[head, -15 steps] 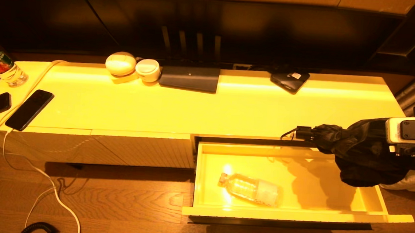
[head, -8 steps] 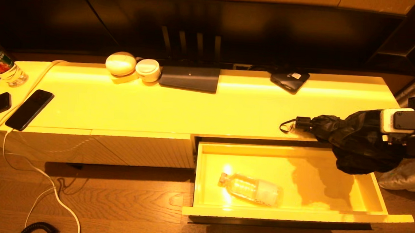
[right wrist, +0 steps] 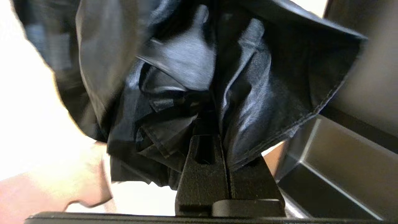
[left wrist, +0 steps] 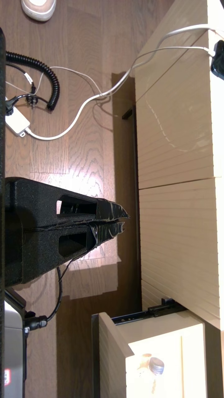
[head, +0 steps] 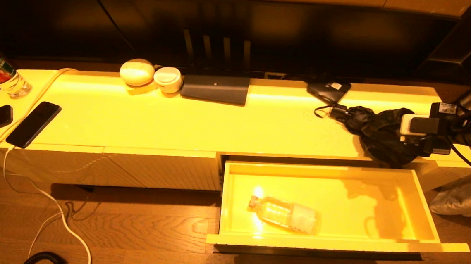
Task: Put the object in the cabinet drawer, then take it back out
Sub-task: Take the umbrella out of the drawer and put it on the table
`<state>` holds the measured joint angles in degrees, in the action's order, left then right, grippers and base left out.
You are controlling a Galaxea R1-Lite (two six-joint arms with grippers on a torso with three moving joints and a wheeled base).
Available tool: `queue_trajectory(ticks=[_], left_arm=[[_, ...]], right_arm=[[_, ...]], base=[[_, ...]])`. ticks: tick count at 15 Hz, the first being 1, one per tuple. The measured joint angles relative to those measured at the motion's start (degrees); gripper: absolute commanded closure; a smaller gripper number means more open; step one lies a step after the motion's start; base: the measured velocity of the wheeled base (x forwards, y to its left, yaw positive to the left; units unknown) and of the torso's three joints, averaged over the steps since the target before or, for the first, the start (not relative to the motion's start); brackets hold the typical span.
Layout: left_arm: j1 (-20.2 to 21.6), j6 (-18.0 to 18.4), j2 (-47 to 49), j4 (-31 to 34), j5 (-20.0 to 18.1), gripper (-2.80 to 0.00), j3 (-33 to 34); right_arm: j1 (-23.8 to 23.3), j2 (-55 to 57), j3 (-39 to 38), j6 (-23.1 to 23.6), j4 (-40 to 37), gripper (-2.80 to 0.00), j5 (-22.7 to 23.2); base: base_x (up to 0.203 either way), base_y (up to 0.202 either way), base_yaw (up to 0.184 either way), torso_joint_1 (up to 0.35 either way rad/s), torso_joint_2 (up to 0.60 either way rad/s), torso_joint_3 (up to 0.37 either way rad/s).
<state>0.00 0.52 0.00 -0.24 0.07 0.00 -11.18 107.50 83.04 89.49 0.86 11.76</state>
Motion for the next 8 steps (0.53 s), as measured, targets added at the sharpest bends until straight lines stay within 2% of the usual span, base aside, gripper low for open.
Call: queue_trajectory(ticks=[2,3,8], left_arm=[[0.0,0.0,0.0,0.0,0.0,0.0,0.0],[0.0,0.0,0.0,0.0,0.0,0.0,0.0],[0.0,0.0,0.0,0.0,0.0,0.0,0.0]], right_arm=[[0.1,1.1,0.3,0.0,0.2,0.0,0.0],[0.1,1.3,0.4,-0.1,0.2,-2.8,0.0],[0.1,0.3,-0.9,0.1,-1.0,-2.8,0.2]], base=[[0.0,0.0,0.0,0.0,0.0,0.0],[0.0,0.0,0.0,0.0,0.0,0.0],[0.0,0.0,0.0,0.0,0.0,0.0]])
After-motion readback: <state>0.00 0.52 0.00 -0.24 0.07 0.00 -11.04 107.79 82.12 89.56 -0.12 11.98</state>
